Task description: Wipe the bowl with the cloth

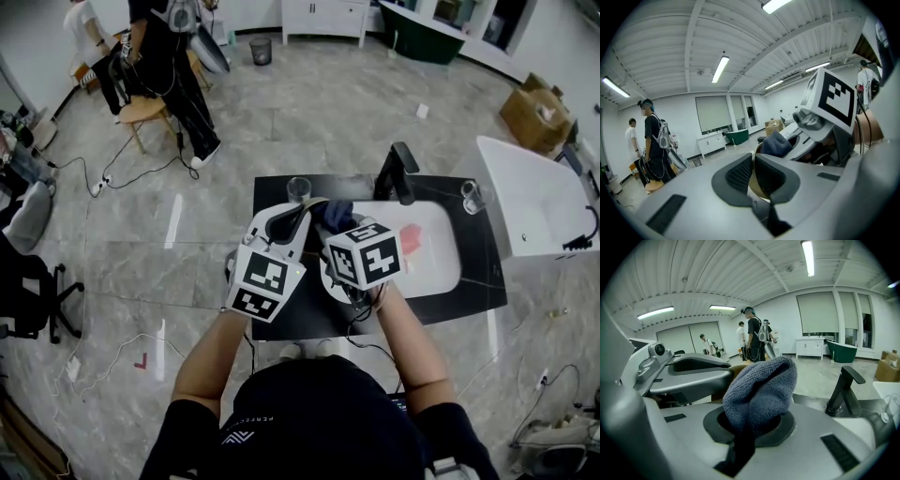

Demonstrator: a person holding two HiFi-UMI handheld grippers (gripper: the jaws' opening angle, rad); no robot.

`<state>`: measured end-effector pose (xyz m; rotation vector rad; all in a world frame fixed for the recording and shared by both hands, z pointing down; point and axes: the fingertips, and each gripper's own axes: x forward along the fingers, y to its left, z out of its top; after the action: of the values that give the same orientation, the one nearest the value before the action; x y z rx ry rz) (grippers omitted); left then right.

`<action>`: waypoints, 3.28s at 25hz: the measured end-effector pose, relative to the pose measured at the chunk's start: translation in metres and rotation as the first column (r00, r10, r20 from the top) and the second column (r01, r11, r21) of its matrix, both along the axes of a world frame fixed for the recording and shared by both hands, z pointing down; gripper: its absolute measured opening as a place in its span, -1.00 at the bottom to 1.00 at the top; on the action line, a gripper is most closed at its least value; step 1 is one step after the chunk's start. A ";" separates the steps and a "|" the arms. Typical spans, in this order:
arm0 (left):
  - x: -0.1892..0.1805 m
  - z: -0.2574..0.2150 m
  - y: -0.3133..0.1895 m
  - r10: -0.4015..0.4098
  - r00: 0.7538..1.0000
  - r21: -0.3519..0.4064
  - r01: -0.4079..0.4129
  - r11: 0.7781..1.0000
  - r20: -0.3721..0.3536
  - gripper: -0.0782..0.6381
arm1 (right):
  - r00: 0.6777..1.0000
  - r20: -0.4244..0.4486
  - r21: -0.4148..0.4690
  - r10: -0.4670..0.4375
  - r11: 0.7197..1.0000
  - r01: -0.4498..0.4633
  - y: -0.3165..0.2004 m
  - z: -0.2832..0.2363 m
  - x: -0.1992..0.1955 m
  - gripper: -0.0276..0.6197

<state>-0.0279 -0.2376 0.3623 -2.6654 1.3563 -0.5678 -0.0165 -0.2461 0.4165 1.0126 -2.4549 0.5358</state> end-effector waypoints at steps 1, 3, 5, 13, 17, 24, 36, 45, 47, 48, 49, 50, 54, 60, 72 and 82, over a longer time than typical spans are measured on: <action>0.001 0.000 0.001 0.008 1.000 -0.001 -0.008 1.000 0.001 -0.73 | 1.000 -0.009 0.003 -0.009 1.000 0.009 0.001 -0.001 -0.002 -0.73; 0.003 -0.001 0.002 0.022 1.000 -0.003 -0.022 1.000 0.003 -0.72 | 0.999 -0.022 0.012 -0.027 1.000 0.027 0.002 -0.002 -0.007 -0.73; 0.006 -0.001 0.004 0.035 0.999 -0.003 -0.035 0.999 0.005 -0.72 | 0.999 -0.028 0.017 -0.043 0.999 0.044 0.003 -0.002 -0.009 -0.73; 0.016 -0.004 0.007 0.076 0.997 -0.005 -0.076 0.997 0.006 -0.72 | 0.985 -0.100 0.050 -0.140 0.988 0.146 0.013 0.002 -0.017 -0.73; 0.016 -0.006 0.008 0.094 0.996 -0.017 -0.094 0.995 -0.005 -0.71 | 0.973 -0.134 0.061 -0.190 0.978 0.200 0.018 0.001 -0.021 -0.73; 0.013 -0.006 0.009 0.139 0.990 -0.048 -0.140 0.989 -0.018 -0.71 | 0.949 -0.161 0.055 -0.271 0.958 0.283 0.029 0.004 -0.028 -0.73; 0.006 -0.001 0.012 0.207 0.978 -0.075 -0.207 0.975 -0.013 -0.71 | 0.877 -0.234 0.004 -0.419 0.902 0.432 0.057 0.015 -0.034 -0.73; -0.005 0.002 0.011 0.170 0.985 -0.085 -0.172 0.981 -0.031 -0.71 | 0.829 -0.380 -0.030 -0.411 0.901 0.433 0.065 0.033 -0.022 -0.73; -0.011 0.005 0.011 0.162 0.986 -0.093 -0.164 0.982 -0.034 -0.71 | 0.832 -0.383 -0.032 -0.401 0.906 0.422 0.063 0.035 -0.019 -0.74; -0.013 0.006 0.010 0.159 0.987 -0.096 -0.161 0.982 -0.034 -0.71 | 0.835 -0.383 -0.034 -0.396 0.909 0.416 0.062 0.035 -0.018 -0.73; -0.014 0.007 0.010 0.156 0.987 -0.098 -0.158 0.983 -0.034 -0.71 | 0.837 -0.385 -0.034 -0.389 0.912 0.408 0.060 0.036 -0.017 -0.73; -0.014 0.008 0.010 0.153 0.988 -0.099 -0.156 0.983 -0.033 -0.71 | 0.838 -0.391 -0.034 -0.381 0.916 0.400 0.058 0.037 -0.014 -0.73; -0.013 0.014 0.012 0.147 0.989 -0.106 -0.148 0.983 -0.017 -0.71 | 0.841 -0.420 -0.031 -0.341 0.932 0.362 0.052 0.042 -0.004 -0.73; -0.013 0.025 0.011 0.134 0.991 -0.129 -0.136 0.982 -0.020 -0.71 | 0.841 -0.462 0.008 -0.283 0.947 0.323 0.044 0.044 0.003 -0.73; -0.023 0.037 -0.002 0.042 0.996 -0.179 -0.054 0.982 -0.075 -0.73 | 0.868 -0.449 0.123 -0.211 0.948 0.294 0.034 0.017 0.006 -0.73; -0.029 0.019 -0.021 -0.045 0.998 -0.114 0.040 0.993 -0.046 -0.73 | 0.893 -0.408 0.164 -0.191 0.947 0.277 0.026 -0.019 0.000 -0.73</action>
<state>-0.0571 -0.2586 0.3815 -2.7621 1.4385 -0.6056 -0.0160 -0.2202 0.3976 0.7902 -2.2593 -0.0206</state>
